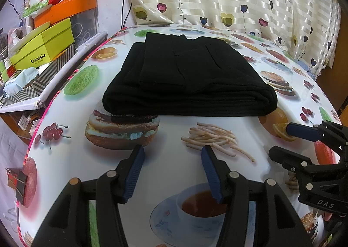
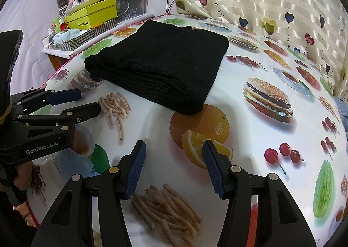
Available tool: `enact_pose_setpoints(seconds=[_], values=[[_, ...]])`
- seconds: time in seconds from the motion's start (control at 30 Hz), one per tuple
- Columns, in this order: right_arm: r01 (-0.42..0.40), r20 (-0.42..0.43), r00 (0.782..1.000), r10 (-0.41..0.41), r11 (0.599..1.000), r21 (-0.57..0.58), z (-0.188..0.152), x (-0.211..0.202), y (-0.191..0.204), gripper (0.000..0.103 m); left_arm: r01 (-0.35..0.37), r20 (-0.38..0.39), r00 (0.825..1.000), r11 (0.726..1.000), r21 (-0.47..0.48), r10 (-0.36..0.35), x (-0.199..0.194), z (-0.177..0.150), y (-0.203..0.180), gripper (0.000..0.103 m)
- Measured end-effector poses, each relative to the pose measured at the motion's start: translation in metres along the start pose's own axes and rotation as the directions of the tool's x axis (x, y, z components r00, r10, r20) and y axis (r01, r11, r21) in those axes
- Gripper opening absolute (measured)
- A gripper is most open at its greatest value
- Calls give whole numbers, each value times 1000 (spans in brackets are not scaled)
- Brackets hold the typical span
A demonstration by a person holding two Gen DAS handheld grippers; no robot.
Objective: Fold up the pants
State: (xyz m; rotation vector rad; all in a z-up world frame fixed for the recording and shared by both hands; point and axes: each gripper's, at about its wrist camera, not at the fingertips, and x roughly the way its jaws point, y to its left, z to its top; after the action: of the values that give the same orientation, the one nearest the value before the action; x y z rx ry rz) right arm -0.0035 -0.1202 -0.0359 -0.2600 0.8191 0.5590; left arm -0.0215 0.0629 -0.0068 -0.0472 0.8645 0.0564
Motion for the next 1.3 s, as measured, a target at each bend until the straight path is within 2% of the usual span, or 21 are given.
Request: enact_pose_setpoints(seconds=[0.8,0.97,1.3], values=[[1,0,1000,-1,1000,-1,0,0,0,56,5,-2,1000,1000,4,-5,2,-1,-1,62],[-2,-4,1000,2,1000,-16,0,2,5,61,4,-2,1000,1000,4,-4,1,-1,-1,63],[-6,-6,1000,6,1000,-26,-1,2,7,63,4,-3,1000,1000,4,-4,2,-1,-2,63]])
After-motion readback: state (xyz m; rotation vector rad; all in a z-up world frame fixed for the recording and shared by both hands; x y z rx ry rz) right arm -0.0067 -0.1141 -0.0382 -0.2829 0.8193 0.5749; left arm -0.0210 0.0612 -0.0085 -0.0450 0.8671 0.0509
